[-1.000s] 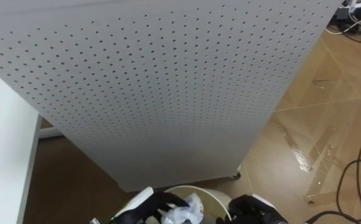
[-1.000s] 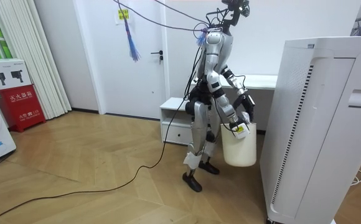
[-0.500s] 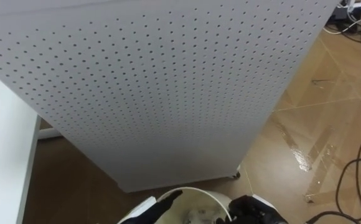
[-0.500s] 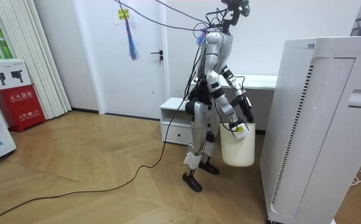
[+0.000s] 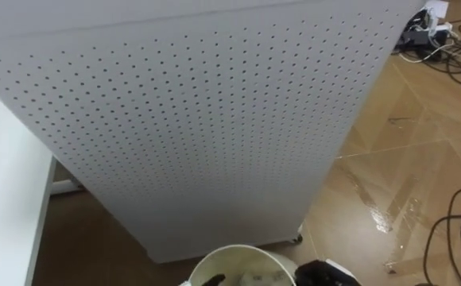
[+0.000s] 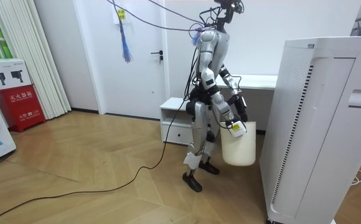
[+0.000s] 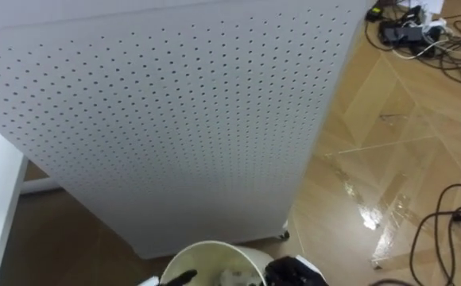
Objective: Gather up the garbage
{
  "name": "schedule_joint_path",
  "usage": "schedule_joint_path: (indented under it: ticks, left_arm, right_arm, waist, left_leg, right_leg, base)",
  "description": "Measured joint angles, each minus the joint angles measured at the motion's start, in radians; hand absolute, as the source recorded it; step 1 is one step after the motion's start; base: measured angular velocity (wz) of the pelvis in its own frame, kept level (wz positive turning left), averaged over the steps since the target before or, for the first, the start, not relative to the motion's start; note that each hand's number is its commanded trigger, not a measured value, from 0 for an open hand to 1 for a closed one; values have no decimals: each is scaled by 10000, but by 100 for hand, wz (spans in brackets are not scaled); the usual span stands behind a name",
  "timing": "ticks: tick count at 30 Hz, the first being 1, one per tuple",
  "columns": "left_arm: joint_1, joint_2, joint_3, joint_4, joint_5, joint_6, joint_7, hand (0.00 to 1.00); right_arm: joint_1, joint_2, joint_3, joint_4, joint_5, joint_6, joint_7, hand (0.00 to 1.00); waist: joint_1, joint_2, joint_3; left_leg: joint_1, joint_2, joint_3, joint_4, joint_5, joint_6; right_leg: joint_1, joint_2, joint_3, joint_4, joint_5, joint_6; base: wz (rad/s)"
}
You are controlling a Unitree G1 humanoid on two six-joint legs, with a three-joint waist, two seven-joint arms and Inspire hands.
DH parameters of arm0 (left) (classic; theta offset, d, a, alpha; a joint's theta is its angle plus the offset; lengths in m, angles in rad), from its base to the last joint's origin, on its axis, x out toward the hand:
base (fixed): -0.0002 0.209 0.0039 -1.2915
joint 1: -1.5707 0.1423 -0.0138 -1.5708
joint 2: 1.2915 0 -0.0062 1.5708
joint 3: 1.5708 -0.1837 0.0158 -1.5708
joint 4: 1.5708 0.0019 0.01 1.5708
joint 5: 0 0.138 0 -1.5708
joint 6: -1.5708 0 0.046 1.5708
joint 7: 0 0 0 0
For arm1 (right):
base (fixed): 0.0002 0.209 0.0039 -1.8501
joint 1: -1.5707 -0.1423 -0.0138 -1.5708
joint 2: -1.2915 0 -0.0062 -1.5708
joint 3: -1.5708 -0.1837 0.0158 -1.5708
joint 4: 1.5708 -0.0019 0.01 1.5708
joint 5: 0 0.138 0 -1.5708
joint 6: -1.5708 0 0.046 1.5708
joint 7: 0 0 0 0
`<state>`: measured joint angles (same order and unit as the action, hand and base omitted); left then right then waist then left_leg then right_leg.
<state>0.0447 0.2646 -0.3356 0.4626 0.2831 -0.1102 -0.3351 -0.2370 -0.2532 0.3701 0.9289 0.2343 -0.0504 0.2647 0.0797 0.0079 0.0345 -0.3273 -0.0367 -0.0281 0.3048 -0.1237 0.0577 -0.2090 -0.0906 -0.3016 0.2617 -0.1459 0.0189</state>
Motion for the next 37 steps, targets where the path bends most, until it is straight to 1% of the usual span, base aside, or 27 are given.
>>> schedule_joint_path:
  ticks: [2, 3, 5, 6, 7, 8, 10, 11, 13, 15, 17, 19, 20, 22, 23, 24, 25, 26, 28, 29, 31, 32, 33, 34, 35, 36, 37]
  left_arm:
    - [105, -16, 57, 78, -194, -25, -8, 0]
    - [151, -24, 101, 122, -193, -26, -8, 0]
    - [368, -26, 204, 288, -183, -28, 8, 0]
    - [526, -23, 204, 458, -183, -28, 45, 0]
    - [710, -15, 211, 583, -184, -27, 70, 0]
    - [824, -10, 228, 624, -184, -27, 89, 0]
    - [1288, -37, 430, 660, -238, -24, 161, 0]
    - [1377, -46, 475, 688, -385, -25, 203, 0]
    - [1562, -155, 605, 918, -716, -24, 433, 0]
    - [1587, -203, 626, 1240, -968, -50, 542, 0]
    - [1601, -234, 653, 1762, -1438, -58, 699, 0]
    - [1659, -336, 1106, 2363, -1979, -94, 905, 0]
    - [1675, -358, 1263, 2479, -2080, -97, 932, 0]
    - [1685, -422, 1713, 3035, -2350, -272, 1193, 0]
    - [1690, -451, 1807, 3235, -2530, -299, 1267, 0]
    - [1690, -523, 2037, 3703, -2966, -315, 1319, 0]
    - [1591, -561, 2155, 4164, -3459, -328, 1386, 0]
    - [1561, -570, 2160, 4339, -3711, -330, 1445, 0]
    - [1557, -802, 2408, 4792, -4396, -361, 1563, 0]
    - [1582, -842, 2444, 4911, -4536, -373, 1580, 0]
    - [1663, -901, 2542, 5232, -5212, -368, 1594, 0]
    - [1663, -912, 2554, 5422, -5577, -347, 1594, 0]
    - [1656, -918, 2572, 5512, -5734, -325, 1593, 0]
    - [1654, -962, 2669, 5743, -6078, -285, 1593, 0]
    - [1680, -1043, 2904, 5913, -6263, -210, 1591, 0]
    - [1680, -1086, 3030, 5975, -6286, -197, 1589, 0]
    - [1681, -1188, 3315, 6093, -6290, -185, 1581, 0]
  right_arm:
    - [243, -83, -11, -3, -1, 0, 1, 100]
    - [310, -101, -11, -2, -4, 0, 1, 100]
    - [554, -171, -12, -26, 3, -1, 26, 100]
    - [781, -221, -11, -24, -7, -4, 76, 100]
    - [1037, -243, -13, -18, -8, -11, 85, 100]
    - [1170, -246, -15, -16, -9, -11, 85, 100]
    - [1627, -247, -42, -15, -92, -9, 90, 100]
    - [1706, -247, -44, -19, -99, -9, 91, 100]
    - [1966, -249, -54, -18, -100, -9, 77, 100]
    - [2096, -246, -54, 62, -115, -8, 69, 100]
    - [2297, -216, -55, 97, -121, -9, 39, 100]
    - [2643, -111, -435, 90, -96, -17, -20, 100]
    - [2707, -105, -527, 90, -96, -17, -28, 100]
    - [2943, -100, -898, 114, -88, -52, -54, 100]
    - [2971, -84, -917, 176, -75, -78, -89, 100]
    - [2984, 37, -1041, 505, -59, -206, -185, 100]
    - [3003, 183, -1236, 827, -17, -228, -343, 100]
    - [3015, 220, -1286, 944, 15, -227, -406, 100]
    - [3024, 305, -1558, 1397, 54, -231, -586, 100]
    - [3057, 352, -1636, 1557, 44, -232, -641, 100]
    - [3098, 587, -2054, 1860, 57, -219, -773, 100]
    - [3132, 681, -2210, 2019, 90, -216, -803, 100]
    - [3129, 720, -2326, 2068, 113, -215, -797, 100]
    - [3154, 791, -2548, 2179, 300, -220, -802, 100]
    - [3216, 837, -2747, 2344, 478, -217, -799, 100]
    - [3271, 851, -2835, 2385, 571, -213, -800, 100]
    - [3398, 864, -2975, 2408, 748, -186, -798, 100]
  waist:
    - [18, -52, -76]
    - [25, -74, -94]
    - [48, -145, -186]
    - [23, -197, -269]
    - [14, -241, -312]
    - [13, -272, -337]
    - [-14, -384, -396]
    - [-6, -406, -395]
    - [39, -448, -396]
    - [50, -447, -385]
    - [27, -481, -348]
    - [20, -539, -310]
    - [21, -549, -303]
    - [25, -556, -289]
    - [23, -556, -285]
    - [18, -552, -274]
    - [-11, -554, -271]
    - [-21, -550, -272]
    - [6, -528, -281]
    - [-1, -529, -281]
    - [-65, -562, -268]
    - [-117, -573, -280]
    - [-172, -567, -282]
    - [-234, -551, -257]
    - [-233, -542, -260]
    - [-233, -529, -255]
    - [-210, -515, -252]
  left_leg:
    - [153, 1, 28, -40, 5, -7]
    - [226, 2, 43, -66, 5, -7]
    - [520, 9, 138, -191, 7, -10]
    - [772, 1, 168, -308, 7, -10]
    - [1006, -4, 191, -393, 4, -11]
    - [1120, -8, 203, -449, 4, -12]
    - [1449, 0, 257, -630, 18, -35]
    - [1517, 3, 280, -683, 28, -47]
    - [1722, 46, 449, -802, 33, -55]
    - [1916, 49, 517, -922, 42, -67]
    - [2222, 47, 557, -1092, 41, -68]
    - [2427, 40, 579, -1188, 20, -83]
    - [2430, 43, 579, -1191, 13, -88]
    - [2446, 44, 577, -1234, 4, -94]
    - [2464, 44, 571, -1249, 4, -94]
    - [2560, 42, 562, -1314, 2, -95]
    - [2682, 33, 562, -1378, -8, -96]
    - [2712, 31, 561, -1379, -28, -97]
    - [2735, 20, 576, -1374, -66, -95]
    - [2744, 19, 582, -1379, -71, -97]
    - [2839, 23, 594, -1392, -116, -104]
    - [2876, 31, 577, -1385, -153, -112]
    - [2892, 37, 582, -1378, -163, -114]
    - [2983, 40, 588, -1389, -183, -116]
    - [3081, 48, 596, -1391, -235, -124]
    - [3147, 51, 600, -1390, -259, -131]
    - [3220, 55, 610, -1389, -304, -137]
  right_leg:
    - [146, 5, 15, -69, 0, -1]
    - [203, 5, 32, -71, -1, -2]
    - [436, -5, 39, -144, -6, -6]
    - [677, -3, 33, -273, -7, -5]
    - [922, 6, 18, -371, -7, -4]
    - [1034, 13, 21, -440, -11, 2]
    - [1330, 35, 42, -588, -12, 3]
    - [1368, 33, 53, -599, -11, 3]
    - [1449, 41, 165, -599, -12, 3]
    - [1602, 54, 234, -681, -11, 3]
    - [1845, 59, 249, -784, -18, 16]
    - [2001, 57, 250, -787, -89, 20]
    - [2004, 61, 257, -783, -94, 19]
    - [1991, 65, 271, -785, -98, 18]
    - [2003, 66, 285, -791, -98, 18]
    - [2101, 73, 286, -847, -97, 18]
    - [2244, 85, 295, -960, -96, 21]
    - [2285, 87, 298, -964, -105, 35]
    - [2300, 90, 403, -978, -122, 60]
    - [2305, 95, 428, -982, -124, 63]
    - [2444, 127, 494, -1091, -128, 70]
    - [2484, 142, 521, -1105, -130, 74]
    - [2508, 147, 518, -1111, -131, 74]
    - [2595, 154, 520, -1124, -130, 74]
    - [2692, 174, 570, -1123, -132, 77]
    - [2737, 183, 588, -1123, -137, 84]
    - [2804, 202, 668, -1119, -146, 97]
  base:
    - [-4]
    - [-7]
    - [-10]
    - [-4]
    - [0]
    - [-3]
    - [-7]
    - [-10]
    - [-21]
    - [-15]
    - [-7]
    - [0]
    - [0]
    - [0]
    - [0]
    - [0]
    - [0]
    - [0]
    - [-2]
    - [-4]
    - [-2]
    - [0]
    - [0]
    - [0]
    - [-4]
    - [-9]
    - [-6]
